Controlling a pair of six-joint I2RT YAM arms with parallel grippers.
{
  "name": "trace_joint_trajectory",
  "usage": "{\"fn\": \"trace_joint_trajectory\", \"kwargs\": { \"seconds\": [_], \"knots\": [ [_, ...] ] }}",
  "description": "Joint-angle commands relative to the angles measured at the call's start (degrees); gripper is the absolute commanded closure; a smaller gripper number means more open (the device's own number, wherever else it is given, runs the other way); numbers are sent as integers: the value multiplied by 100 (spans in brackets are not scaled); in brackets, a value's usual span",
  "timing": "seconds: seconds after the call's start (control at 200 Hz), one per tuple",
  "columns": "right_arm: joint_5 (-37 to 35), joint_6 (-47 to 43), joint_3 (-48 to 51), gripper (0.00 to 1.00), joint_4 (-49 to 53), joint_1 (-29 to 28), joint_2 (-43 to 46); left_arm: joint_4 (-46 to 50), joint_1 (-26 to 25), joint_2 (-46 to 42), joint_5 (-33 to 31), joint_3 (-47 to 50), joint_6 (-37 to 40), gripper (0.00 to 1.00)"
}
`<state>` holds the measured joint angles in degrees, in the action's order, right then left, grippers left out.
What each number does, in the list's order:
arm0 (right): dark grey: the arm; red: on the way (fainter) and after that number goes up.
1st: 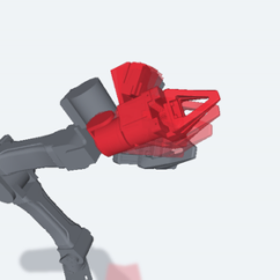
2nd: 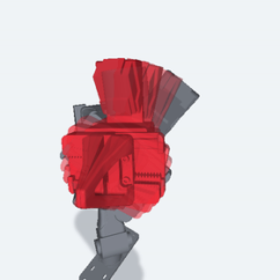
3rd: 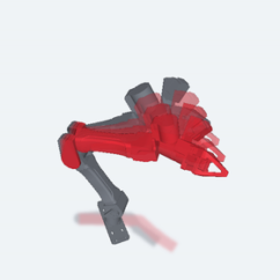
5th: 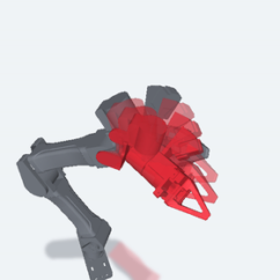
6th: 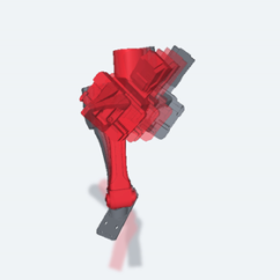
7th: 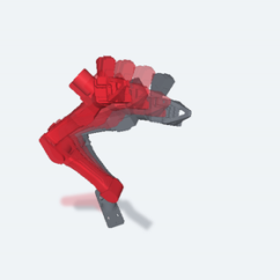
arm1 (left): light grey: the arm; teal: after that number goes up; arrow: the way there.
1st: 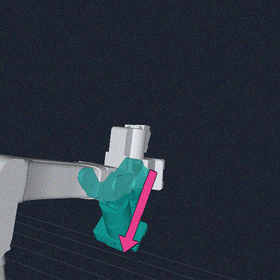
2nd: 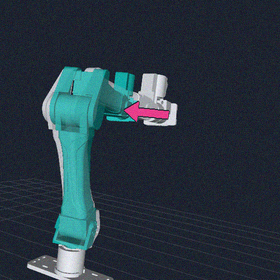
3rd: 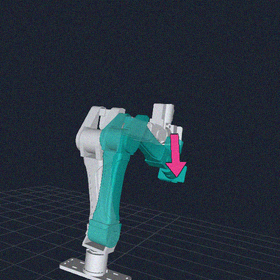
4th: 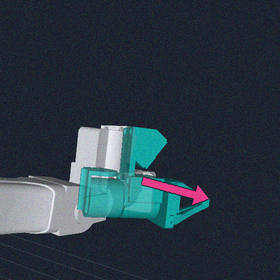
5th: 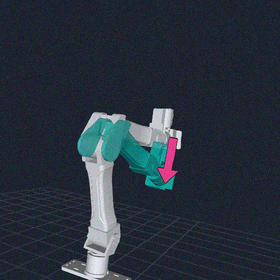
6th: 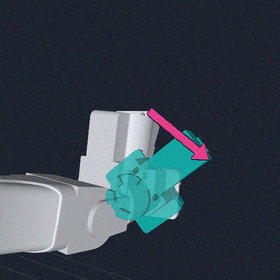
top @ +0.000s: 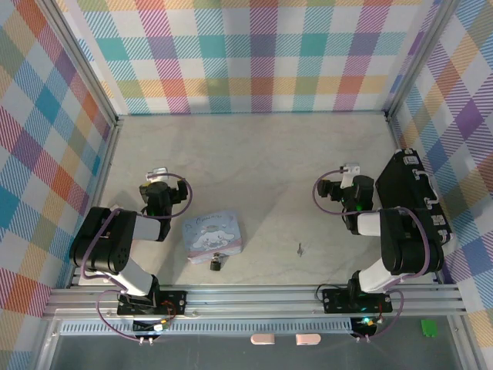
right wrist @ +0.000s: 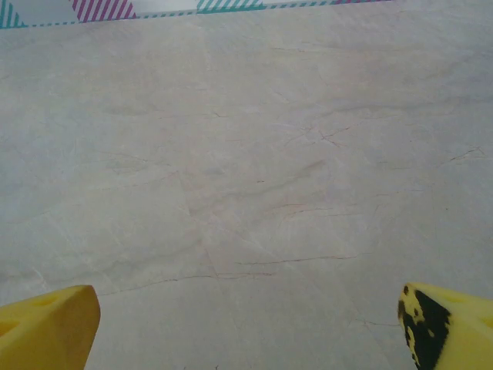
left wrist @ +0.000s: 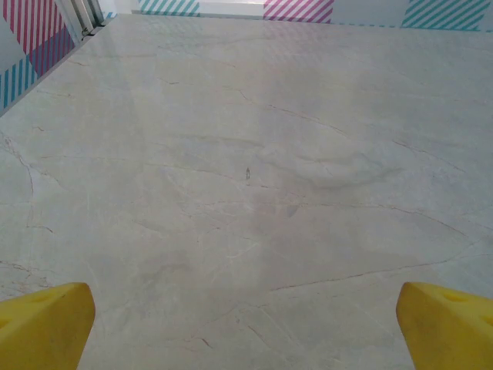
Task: Unlock a padlock with a key
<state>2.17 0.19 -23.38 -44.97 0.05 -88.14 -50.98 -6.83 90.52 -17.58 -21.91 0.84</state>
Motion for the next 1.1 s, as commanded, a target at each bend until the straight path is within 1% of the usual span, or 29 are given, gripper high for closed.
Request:
{"fn": "trace_joint_trajectory", "kwargs": {
  "seconds": [0.0, 0.94, 1.095],
  "knots": [
    [4, 23, -71, 1, -152, -5, 25, -61, 59, 1, -17, -59, -87, 0],
    [2, 25, -71, 1, -143, -5, 25, -70, 54, -5, -14, -51, -93, 0],
    [2, 29, -71, 1, -145, -8, 25, -157, -28, 1, 103, -15, 59, 0]
  ]
}}
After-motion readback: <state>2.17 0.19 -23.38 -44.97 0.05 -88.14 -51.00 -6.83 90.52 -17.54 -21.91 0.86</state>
